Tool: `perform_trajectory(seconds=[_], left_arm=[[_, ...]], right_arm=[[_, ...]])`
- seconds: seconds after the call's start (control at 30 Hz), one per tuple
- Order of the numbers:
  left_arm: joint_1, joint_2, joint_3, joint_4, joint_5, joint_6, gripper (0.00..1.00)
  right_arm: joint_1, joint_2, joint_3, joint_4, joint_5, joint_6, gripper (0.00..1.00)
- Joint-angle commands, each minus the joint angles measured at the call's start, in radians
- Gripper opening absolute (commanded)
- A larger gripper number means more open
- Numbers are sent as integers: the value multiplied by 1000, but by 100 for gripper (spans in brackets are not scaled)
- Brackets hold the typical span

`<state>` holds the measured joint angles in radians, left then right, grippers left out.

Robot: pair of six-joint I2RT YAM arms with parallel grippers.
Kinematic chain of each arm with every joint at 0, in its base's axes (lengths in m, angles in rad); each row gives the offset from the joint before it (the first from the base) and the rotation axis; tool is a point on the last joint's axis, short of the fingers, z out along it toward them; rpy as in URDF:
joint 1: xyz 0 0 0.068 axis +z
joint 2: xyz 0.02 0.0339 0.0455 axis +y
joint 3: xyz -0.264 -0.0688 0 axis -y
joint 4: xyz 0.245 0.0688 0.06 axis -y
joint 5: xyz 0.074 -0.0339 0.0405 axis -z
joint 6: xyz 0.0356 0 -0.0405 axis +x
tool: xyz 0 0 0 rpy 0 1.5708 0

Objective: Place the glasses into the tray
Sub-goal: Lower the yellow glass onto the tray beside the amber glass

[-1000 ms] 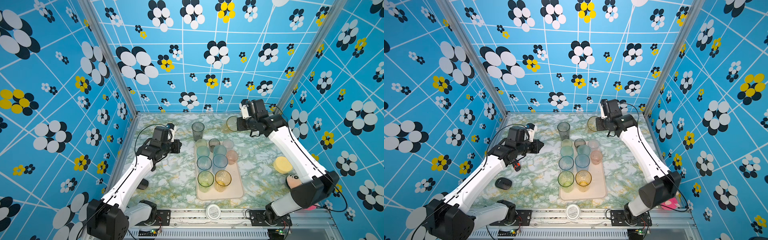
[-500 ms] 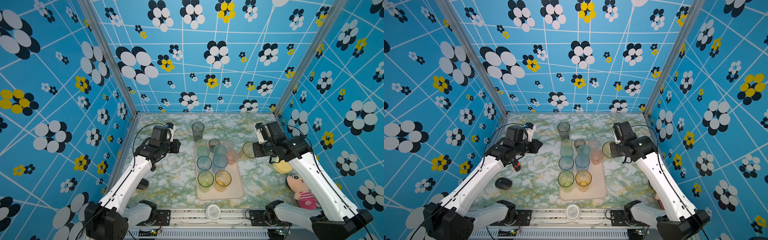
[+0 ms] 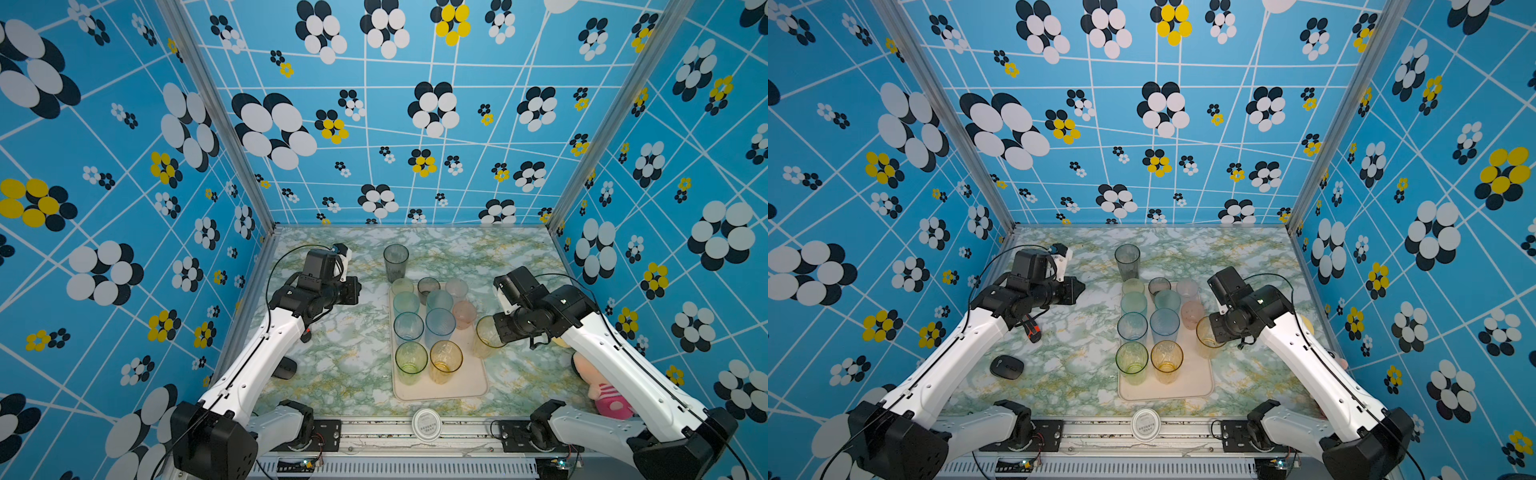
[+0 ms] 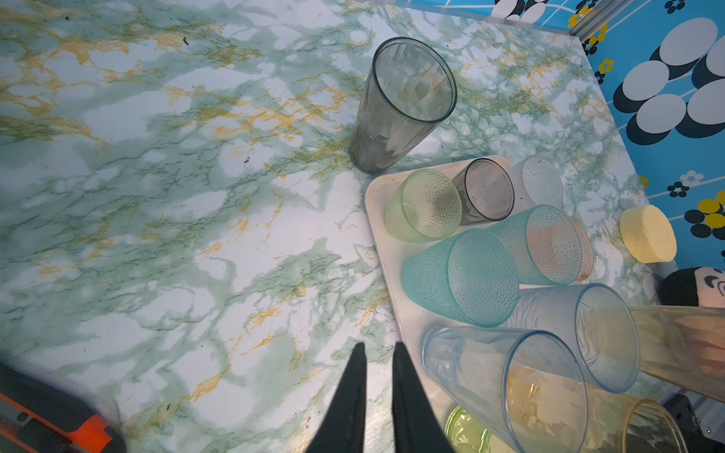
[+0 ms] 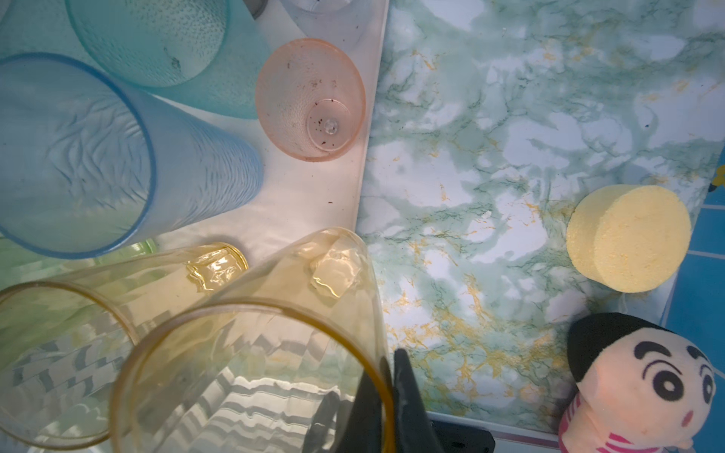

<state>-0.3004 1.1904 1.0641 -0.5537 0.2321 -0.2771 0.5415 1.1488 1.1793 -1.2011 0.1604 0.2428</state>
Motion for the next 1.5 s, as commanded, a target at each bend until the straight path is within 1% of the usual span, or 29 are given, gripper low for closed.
perform_trajectory(seconds=[0.0, 0.23, 0.4, 1.17, 1.47], left_arm=[[0, 9, 33, -8, -2, -2, 16], [-4, 10, 30, -11, -7, -2, 16], [-6, 17, 30, -8, 1, 2, 16], [-6, 18, 28, -2, 9, 2, 16], [-8, 17, 28, -2, 10, 1, 16]], right_arm=[[31, 0, -10, -13, -30, 41, 0], [77, -30, -86, -4, -66, 131, 0], [114, -40, -113, -3, -68, 169, 0], [145, -44, -169, 24, -64, 208, 0], [177, -35, -188, 48, -49, 230, 0]])
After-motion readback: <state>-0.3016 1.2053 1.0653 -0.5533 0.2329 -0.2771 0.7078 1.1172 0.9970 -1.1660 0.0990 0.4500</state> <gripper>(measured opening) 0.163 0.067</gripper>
